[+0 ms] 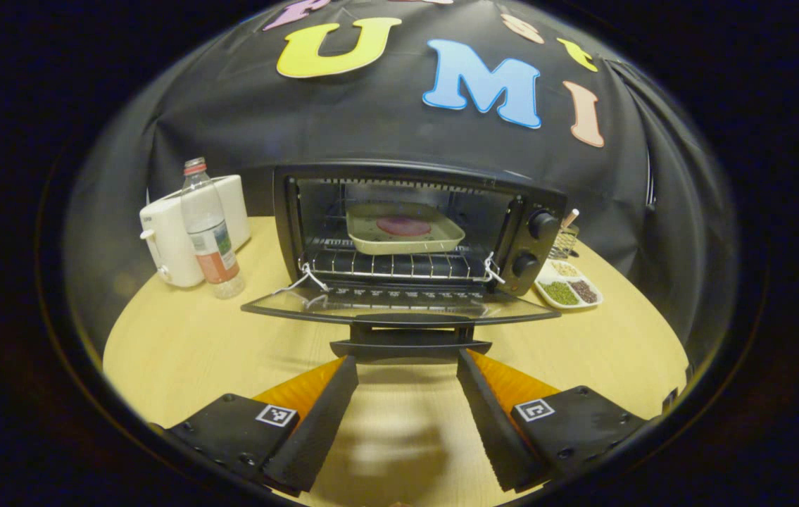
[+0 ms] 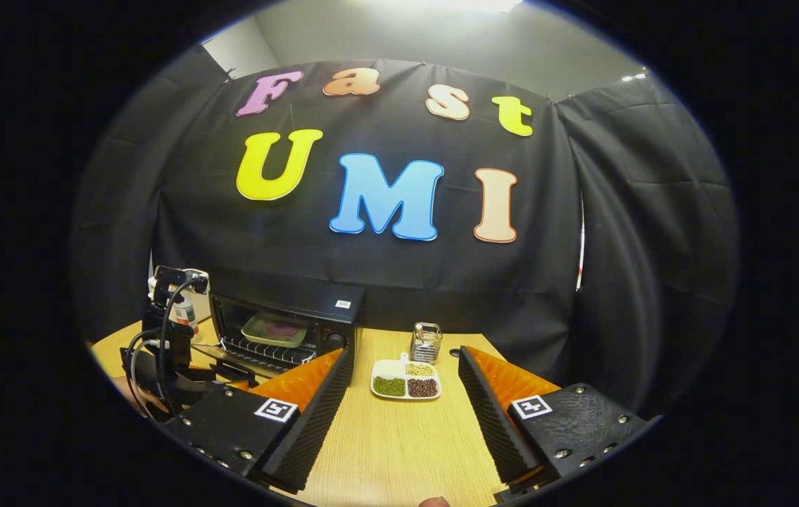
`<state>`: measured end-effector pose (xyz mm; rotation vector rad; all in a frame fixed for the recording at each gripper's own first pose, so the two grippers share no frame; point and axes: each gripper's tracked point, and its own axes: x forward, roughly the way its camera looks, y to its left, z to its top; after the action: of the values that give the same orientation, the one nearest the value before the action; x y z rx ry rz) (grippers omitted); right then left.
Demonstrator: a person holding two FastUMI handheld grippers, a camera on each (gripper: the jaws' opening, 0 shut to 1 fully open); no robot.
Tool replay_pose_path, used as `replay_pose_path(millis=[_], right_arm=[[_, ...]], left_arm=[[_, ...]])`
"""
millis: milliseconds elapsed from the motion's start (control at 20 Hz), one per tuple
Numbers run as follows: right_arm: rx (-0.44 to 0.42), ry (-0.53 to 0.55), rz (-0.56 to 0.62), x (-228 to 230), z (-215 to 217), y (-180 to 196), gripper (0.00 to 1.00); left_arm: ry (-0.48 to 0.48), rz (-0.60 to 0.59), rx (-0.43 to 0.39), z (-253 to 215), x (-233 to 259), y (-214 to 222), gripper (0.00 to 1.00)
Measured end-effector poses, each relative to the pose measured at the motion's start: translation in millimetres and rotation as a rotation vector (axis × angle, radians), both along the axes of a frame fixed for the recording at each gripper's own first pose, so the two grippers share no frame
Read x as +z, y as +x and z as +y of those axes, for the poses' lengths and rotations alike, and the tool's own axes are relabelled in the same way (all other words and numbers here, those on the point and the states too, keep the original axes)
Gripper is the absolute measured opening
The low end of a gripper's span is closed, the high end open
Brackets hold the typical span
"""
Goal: Open the electric oven with the left hand, put the food in, and close the electric oven.
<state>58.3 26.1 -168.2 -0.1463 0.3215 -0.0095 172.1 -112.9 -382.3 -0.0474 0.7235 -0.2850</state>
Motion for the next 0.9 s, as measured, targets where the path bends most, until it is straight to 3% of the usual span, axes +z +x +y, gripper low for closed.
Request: replay_pose_path(millis=[100,200,400,900], right_arm=[[-0.002,0.001,-0.005,0.7,1.6,1.4,0.95],[-0.002,-0.005,-0.009,1.5,3.5,2.3,0.95],[-0.003,-0.012,0.001,-2.8,4.3,4.5,0.95],[-0.04,0.003,0.006,-3.6,0.1,8.5,0.95]], left_arm=[[0.0,-0.028,-0.003,-0.5,10.2,6.2,1.0],[-0.013,-0.048,0.004,-1.4,18.8,13.3,0.95],[-0.016,-0.099,-0.008,-3.7,36.2,29.0,1.0],[-0.041,-0.197,-0.003,-5.9,73.7,80.0,0.97]])
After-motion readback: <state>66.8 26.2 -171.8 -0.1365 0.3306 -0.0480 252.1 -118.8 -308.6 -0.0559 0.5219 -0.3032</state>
